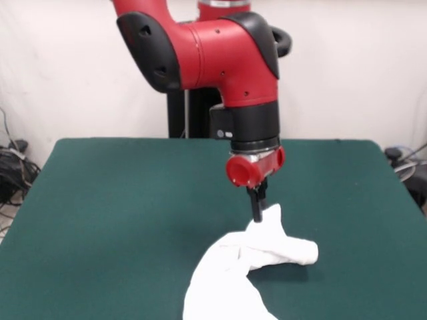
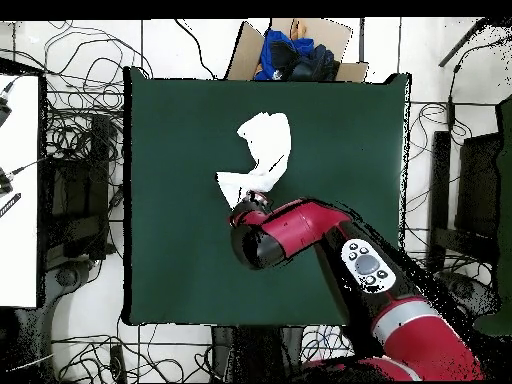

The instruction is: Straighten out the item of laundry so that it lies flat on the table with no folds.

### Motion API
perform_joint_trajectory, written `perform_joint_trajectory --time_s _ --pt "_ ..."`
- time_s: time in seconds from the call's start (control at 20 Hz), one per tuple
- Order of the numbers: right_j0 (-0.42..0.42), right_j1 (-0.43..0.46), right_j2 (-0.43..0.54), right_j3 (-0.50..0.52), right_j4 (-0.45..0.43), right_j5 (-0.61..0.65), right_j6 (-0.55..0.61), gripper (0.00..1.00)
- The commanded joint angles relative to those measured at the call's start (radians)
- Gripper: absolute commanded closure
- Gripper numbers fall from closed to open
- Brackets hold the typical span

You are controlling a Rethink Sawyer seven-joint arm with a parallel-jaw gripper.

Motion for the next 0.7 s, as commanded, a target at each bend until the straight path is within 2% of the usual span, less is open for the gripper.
perform_joint_trajectory --time_s 0.05,0.3,0.55,0.7 --pt "-0.057 -0.130 0.120 0.116 0.074 0.106 0.001 1.00" --pt "-0.122 -0.201 0.193 0.190 0.128 0.142 -0.037 1.00" --pt "-0.137 -0.217 0.211 0.205 0.138 0.151 -0.037 1.00" --pt "-0.113 -0.215 0.186 0.188 0.123 0.145 -0.015 1.00"
